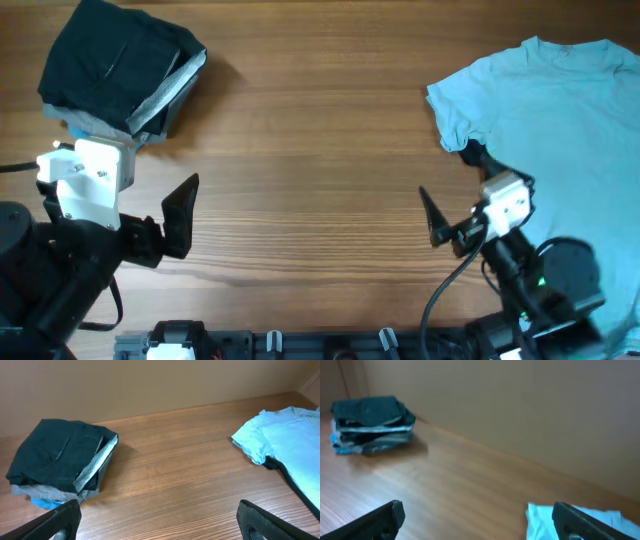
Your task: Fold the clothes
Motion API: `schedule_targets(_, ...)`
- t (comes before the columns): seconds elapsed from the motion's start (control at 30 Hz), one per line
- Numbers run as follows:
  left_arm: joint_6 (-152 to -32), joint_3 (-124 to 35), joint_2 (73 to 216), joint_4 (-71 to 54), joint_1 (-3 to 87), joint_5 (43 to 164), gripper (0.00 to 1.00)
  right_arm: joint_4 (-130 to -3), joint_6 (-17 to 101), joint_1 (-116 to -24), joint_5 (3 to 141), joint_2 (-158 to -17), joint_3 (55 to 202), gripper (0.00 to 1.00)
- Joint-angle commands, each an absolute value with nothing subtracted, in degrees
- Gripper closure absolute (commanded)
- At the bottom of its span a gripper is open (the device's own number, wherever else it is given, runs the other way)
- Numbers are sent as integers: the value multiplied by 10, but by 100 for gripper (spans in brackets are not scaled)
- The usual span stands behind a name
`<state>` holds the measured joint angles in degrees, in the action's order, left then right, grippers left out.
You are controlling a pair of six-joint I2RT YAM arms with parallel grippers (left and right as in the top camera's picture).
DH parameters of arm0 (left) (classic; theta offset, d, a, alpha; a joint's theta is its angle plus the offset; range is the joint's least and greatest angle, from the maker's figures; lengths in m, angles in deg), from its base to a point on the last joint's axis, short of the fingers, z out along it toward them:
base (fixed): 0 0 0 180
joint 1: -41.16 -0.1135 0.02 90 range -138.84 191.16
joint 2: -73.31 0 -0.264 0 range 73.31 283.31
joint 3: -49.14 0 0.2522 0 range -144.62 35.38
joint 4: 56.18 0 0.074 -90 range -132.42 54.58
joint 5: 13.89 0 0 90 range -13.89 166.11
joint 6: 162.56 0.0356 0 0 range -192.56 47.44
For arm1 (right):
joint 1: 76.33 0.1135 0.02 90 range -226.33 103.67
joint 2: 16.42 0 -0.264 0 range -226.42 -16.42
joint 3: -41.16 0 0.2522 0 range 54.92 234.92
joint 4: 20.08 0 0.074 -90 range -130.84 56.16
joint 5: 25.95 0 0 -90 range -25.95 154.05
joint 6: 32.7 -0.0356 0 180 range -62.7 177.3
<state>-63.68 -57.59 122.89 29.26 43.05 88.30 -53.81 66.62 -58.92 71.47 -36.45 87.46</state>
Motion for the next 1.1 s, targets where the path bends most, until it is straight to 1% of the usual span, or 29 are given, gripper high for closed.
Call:
schedule_targets(0.0, -642, -577, 1225, 291, 434, 880, 0, -482, 676, -592, 718, -277, 777, 0)
schedule_targets(0.2, -642, -577, 1225, 291, 434, 880, 0, -412, 672, -592, 737, -167, 643, 0)
schedule_targets(0.4, -642, -577, 1225, 291, 434, 880, 0, -309, 672, -592, 745, -166, 554, 0)
schedule_targets(0.47, -642, -577, 1225, 291, 434, 880, 0, -330, 673, -592, 746, -166, 552, 1)
schedule_targets(1.07, -642, -577, 1225, 291, 434, 880, 0, -330, 677, -592, 746, -167, 552, 0)
